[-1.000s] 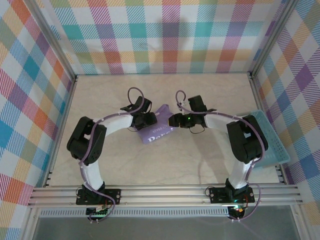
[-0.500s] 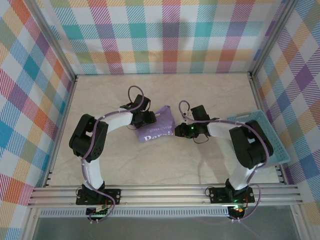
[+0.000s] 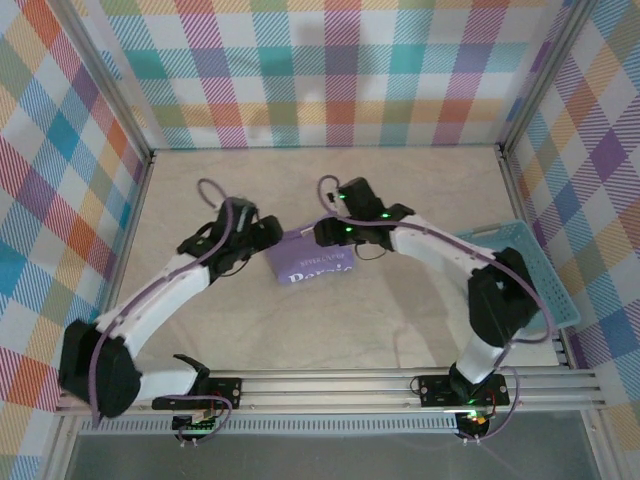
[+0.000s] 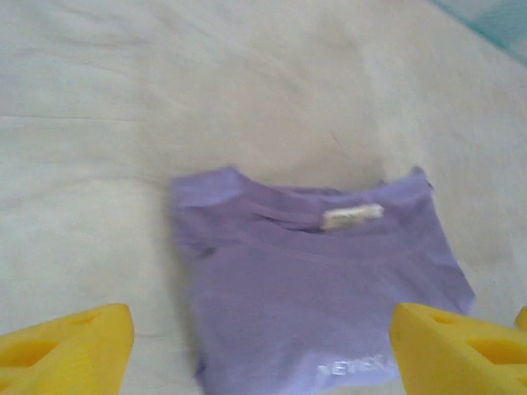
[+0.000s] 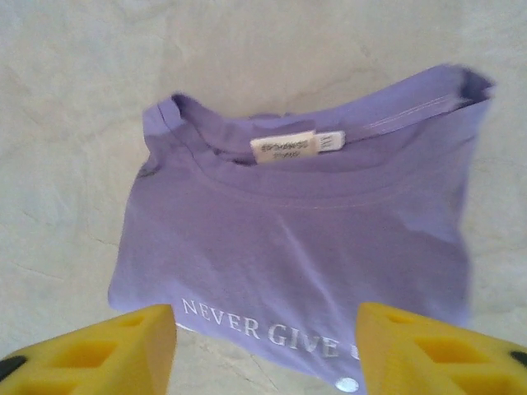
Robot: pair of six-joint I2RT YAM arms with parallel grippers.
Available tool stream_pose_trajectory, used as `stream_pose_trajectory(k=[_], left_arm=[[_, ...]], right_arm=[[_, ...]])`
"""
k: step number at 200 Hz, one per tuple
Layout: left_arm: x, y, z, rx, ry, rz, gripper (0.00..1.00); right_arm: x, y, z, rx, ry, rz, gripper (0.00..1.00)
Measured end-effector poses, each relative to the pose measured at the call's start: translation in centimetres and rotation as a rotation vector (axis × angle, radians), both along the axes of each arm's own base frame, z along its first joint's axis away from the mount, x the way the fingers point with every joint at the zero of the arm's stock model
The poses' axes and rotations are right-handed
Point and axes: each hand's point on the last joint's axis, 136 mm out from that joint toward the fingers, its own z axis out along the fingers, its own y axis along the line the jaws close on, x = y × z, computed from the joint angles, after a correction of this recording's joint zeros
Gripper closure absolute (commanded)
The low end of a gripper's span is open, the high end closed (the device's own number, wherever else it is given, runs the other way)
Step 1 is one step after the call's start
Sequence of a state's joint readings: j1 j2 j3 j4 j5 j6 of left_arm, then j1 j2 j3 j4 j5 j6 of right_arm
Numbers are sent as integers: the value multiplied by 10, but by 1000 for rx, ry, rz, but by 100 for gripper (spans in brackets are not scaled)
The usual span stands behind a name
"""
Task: Fold the inside-out t-shirt
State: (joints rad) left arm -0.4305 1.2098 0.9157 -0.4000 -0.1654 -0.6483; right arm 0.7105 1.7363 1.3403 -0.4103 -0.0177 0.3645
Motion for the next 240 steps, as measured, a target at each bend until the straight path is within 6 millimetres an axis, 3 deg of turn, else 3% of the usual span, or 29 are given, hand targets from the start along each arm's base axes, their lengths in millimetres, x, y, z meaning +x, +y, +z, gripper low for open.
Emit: stream_pose_trajectory(k=[32, 50, 72, 96, 125, 149, 170, 189, 209, 225, 240], left_arm=[[-37, 66, -14, 21, 8, 203, 14], [-52, 76, -9, 22, -18, 232, 12], [-58, 82, 4, 14, -67, 252, 12], [-60, 85, 8, 12, -85, 262, 11], [-65, 87, -1, 26, -57, 263, 11], [-68, 88, -4, 29, -51, 264, 11], [-72, 92, 0, 31, -64, 272, 9], [-76, 97, 8, 31, -95, 287, 8], [-80, 101, 12, 38, -112, 298, 8], [-81, 102, 13, 44, -114, 301, 7], [-80, 102, 11, 50, -108, 299, 7]], right_arm=[[-11, 28, -50, -179, 77, 14, 27], [-18, 35, -79, -256, 134, 18, 25], [-9, 29, -106, -325, 187, -8, 26], [21, 13, -106, -323, 199, -70, 26], [92, -47, -104, -319, 195, -219, 25], [157, -121, -102, -341, 182, -342, 25], [195, -181, -98, -381, 154, -416, 25], [206, -236, -93, -442, 153, -474, 25], [205, -274, -82, -511, 151, -507, 25], [201, -280, -70, -537, 139, -500, 25], [200, -267, -50, -521, 99, -473, 24]])
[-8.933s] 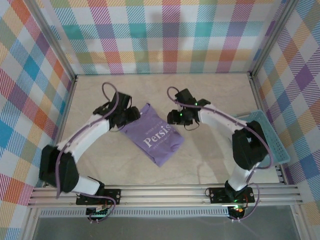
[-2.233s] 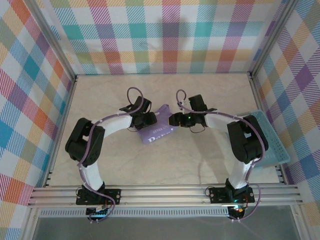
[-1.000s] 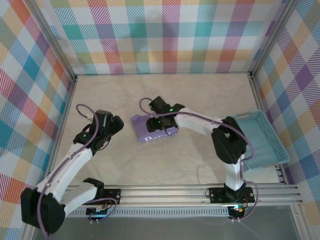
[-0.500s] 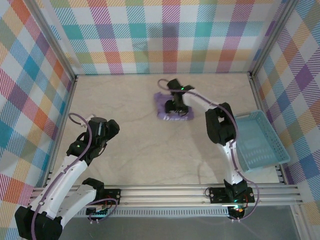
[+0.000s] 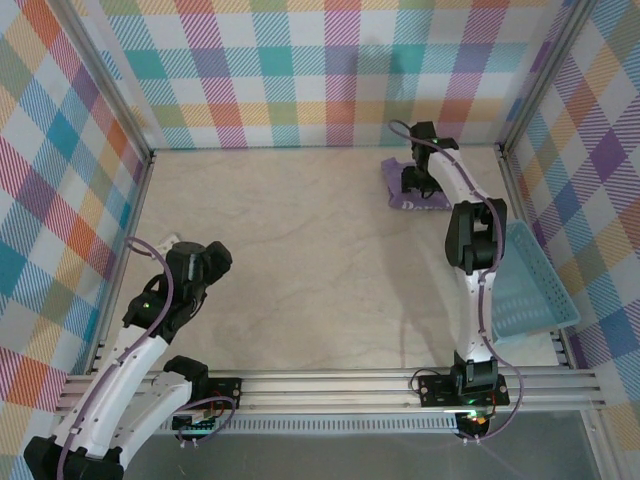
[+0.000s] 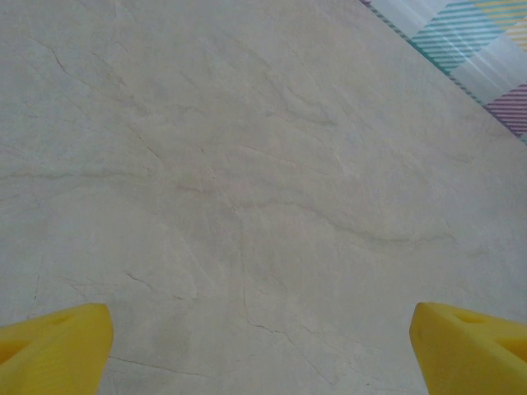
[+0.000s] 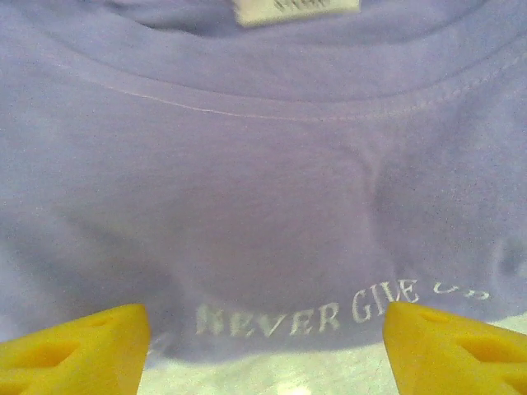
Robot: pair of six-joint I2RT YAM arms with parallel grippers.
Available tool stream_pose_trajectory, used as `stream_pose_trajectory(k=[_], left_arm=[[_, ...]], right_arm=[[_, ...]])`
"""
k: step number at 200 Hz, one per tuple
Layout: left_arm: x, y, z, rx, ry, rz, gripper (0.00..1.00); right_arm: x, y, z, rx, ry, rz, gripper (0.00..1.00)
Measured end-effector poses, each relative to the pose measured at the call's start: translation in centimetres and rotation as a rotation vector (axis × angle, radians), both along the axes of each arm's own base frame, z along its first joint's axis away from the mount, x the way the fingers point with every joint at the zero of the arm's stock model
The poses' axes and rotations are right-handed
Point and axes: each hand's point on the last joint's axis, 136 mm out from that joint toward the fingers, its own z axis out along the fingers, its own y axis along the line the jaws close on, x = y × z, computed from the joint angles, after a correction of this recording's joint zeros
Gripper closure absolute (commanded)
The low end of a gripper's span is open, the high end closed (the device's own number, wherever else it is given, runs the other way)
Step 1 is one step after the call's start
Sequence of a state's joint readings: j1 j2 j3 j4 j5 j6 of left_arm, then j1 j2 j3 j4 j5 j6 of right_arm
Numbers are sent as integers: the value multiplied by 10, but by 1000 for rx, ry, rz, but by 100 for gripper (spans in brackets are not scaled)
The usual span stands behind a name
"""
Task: Fold the inside-out t-shirt
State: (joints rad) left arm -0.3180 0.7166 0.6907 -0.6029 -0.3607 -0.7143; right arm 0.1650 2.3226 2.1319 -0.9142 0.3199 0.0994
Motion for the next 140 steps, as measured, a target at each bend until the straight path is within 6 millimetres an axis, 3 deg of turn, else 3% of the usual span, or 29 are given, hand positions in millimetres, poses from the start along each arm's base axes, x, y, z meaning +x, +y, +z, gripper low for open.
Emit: stream_pose_trajectory(k=[19, 40, 57, 73, 100, 122, 140], left_arm=[[1, 0, -2, 4, 10, 0, 7], [2, -1, -4, 6, 16, -5, 6], [1, -1, -4, 9, 16, -8, 6], [1, -2, -4, 9, 18, -13, 6], [1, -2, -4, 10, 19, -18, 6], [-1, -2, -4, 11, 16, -25, 5], [-4, -2, -9, 12, 25, -29, 5]], right_arm=[[-1, 38, 26, 44, -52, 81, 25], [5, 90, 40, 152, -86, 178, 28], [10, 133, 37, 276, -89, 245, 28], [16, 153, 23, 349, -67, 262, 29], [30, 151, -23, 369, -16, 214, 29], [31, 122, -56, 344, 49, 127, 28], [34, 95, -58, 331, 54, 59, 28]])
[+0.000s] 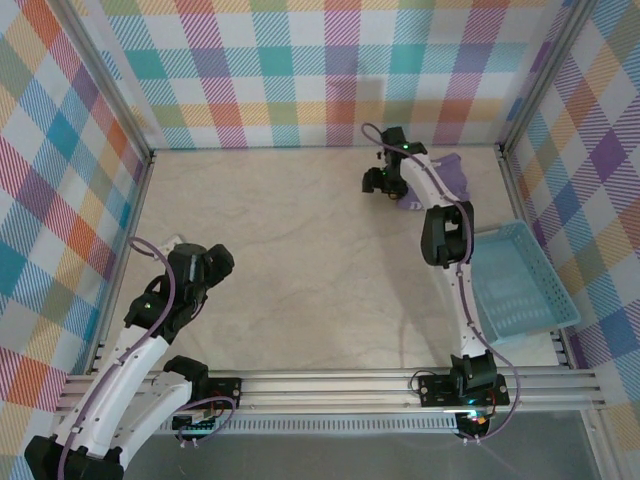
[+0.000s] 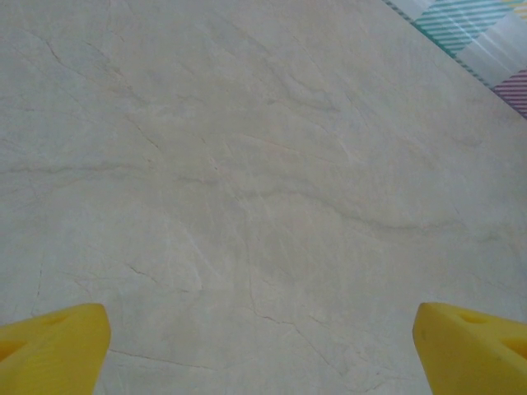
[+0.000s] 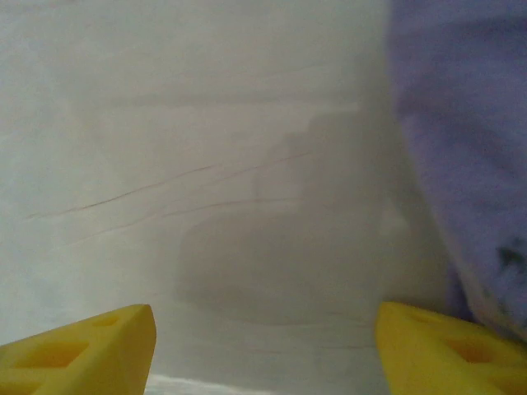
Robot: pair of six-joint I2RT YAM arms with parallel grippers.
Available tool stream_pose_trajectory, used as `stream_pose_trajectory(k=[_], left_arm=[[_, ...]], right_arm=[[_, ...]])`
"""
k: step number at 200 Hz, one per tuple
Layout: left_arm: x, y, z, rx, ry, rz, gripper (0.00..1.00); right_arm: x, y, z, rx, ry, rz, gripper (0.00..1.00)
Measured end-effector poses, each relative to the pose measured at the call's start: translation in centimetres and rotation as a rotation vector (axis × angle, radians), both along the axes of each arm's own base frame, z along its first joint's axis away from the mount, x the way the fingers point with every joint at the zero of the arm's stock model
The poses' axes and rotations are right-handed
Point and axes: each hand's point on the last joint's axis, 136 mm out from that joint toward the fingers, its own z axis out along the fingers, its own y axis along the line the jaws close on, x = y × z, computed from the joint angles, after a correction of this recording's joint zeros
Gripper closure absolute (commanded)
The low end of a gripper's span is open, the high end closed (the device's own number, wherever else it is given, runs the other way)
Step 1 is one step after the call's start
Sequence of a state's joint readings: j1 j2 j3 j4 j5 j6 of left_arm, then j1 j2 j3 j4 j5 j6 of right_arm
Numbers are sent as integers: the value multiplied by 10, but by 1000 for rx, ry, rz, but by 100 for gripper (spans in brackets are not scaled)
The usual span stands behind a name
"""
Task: Fold the inside-out t-shirt
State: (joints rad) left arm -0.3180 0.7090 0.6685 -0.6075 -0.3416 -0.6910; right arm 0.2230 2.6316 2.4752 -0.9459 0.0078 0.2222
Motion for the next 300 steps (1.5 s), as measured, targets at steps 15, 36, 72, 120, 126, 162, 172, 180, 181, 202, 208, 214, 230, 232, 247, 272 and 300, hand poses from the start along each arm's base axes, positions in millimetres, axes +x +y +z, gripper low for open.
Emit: stream_pose_trajectory(k=[15, 36, 72, 120, 126, 162, 172, 180, 181, 202, 208, 214, 230, 232, 247, 272, 300], left_arm=[[-1, 0, -5, 1, 11, -3, 5], [-1, -1, -6, 1, 17, -11, 4], [5, -8, -13, 14, 41, -49, 0], [25, -10, -37, 140, 121, -108, 0], [30, -9, -37, 165, 108, -112, 0], [48, 1, -39, 316, -1, -128, 0], [53, 5, -43, 365, -19, -128, 0], [56, 7, -46, 404, -22, -128, 0], [57, 7, -46, 408, -23, -129, 0], [71, 7, -51, 481, -26, -145, 0], [76, 7, -51, 495, -36, -148, 0], [81, 6, -51, 511, -44, -153, 0], [92, 4, -57, 549, -52, -171, 0], [94, 3, -59, 556, -52, -174, 0], [104, 1, -70, 585, -43, -195, 0], [115, 0, -92, 611, -15, -240, 0], [122, 4, -87, 600, -87, -244, 0]], right_arm=[[5, -31, 4, -29, -2, -62, 28], [7, -70, 10, -53, -4, -133, 28], [-2, -95, 28, -15, 1, -156, 29], [-79, -31, 78, 70, -78, 26, 23], [-93, -23, 88, 81, -110, 51, 21], [-166, -26, 145, 136, -366, 74, 10], [-183, -38, 149, 127, -437, 56, 7], [-191, -44, 146, 121, -475, 50, 1], [-192, -45, 144, 118, -481, 50, 0], [-209, -56, 108, 80, -501, 43, 0], [-213, -61, 93, 57, -489, 33, 0], [-218, -65, 80, 35, -472, 23, 0], [-225, -77, 59, -28, -455, 7, 0], [-225, -78, 58, -37, -460, 6, 0], [-221, -88, 59, -82, -522, -7, 0], [-212, -106, 60, -111, -622, -48, 0], [-206, -122, 47, -100, -639, -75, 0]])
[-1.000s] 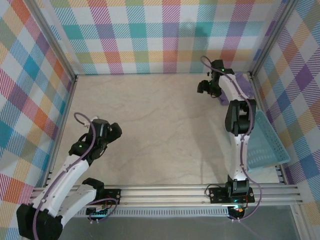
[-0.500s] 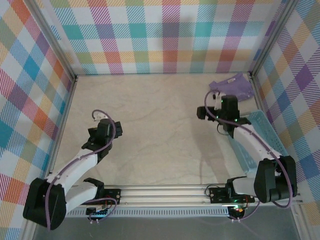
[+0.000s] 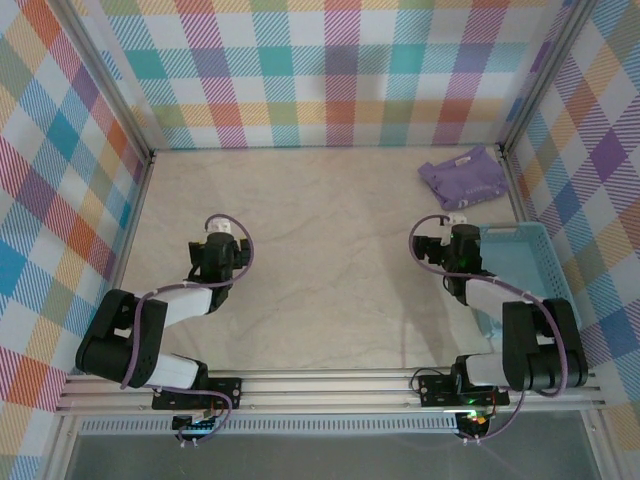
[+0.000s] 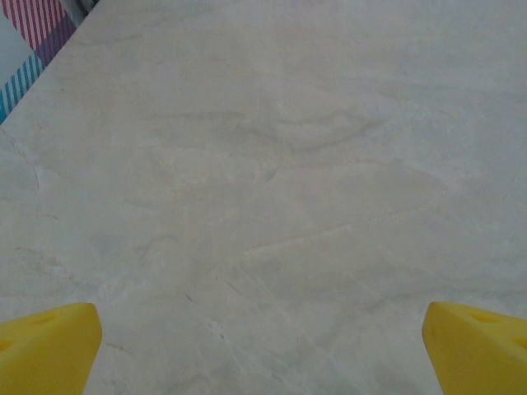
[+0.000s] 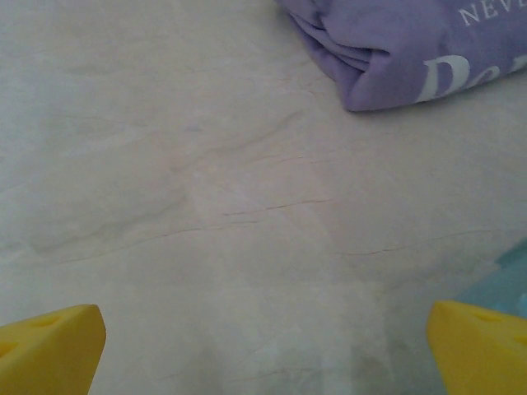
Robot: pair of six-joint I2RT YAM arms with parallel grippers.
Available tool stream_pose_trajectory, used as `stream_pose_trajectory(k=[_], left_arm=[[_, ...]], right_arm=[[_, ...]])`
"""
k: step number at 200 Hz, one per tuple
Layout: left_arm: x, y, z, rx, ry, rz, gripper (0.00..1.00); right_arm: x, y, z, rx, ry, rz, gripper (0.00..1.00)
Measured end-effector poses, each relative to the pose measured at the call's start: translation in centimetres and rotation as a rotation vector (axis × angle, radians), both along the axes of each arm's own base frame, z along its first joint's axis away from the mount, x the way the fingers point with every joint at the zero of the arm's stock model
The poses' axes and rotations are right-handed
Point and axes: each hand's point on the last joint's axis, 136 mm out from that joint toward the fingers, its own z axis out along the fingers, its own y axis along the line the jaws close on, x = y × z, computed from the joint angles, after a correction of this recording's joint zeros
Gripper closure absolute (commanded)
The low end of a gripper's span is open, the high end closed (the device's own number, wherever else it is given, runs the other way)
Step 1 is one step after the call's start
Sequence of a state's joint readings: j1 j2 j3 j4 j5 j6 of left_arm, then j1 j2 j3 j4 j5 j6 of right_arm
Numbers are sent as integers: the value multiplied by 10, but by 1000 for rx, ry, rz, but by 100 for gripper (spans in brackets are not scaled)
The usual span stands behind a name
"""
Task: Fold the inside-out t-shirt
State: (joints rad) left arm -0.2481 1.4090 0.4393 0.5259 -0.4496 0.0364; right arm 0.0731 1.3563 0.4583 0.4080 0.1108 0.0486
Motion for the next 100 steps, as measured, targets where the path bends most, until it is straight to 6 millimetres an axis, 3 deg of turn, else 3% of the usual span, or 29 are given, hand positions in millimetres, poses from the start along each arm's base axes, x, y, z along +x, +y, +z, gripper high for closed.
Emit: stream_pose_trajectory(k=[23, 42, 100], left_arm=[[7, 6, 4, -22, -59, -4, 0], [12, 8, -8, -34, -44, -11, 0], [20, 23, -17, -111, -56, -10, 0]], right_arm=[[8, -1, 2, 18, -34, 26, 0], [17, 0, 8, 38, -92, 62, 0], [24, -1, -2, 68, -124, 95, 0]])
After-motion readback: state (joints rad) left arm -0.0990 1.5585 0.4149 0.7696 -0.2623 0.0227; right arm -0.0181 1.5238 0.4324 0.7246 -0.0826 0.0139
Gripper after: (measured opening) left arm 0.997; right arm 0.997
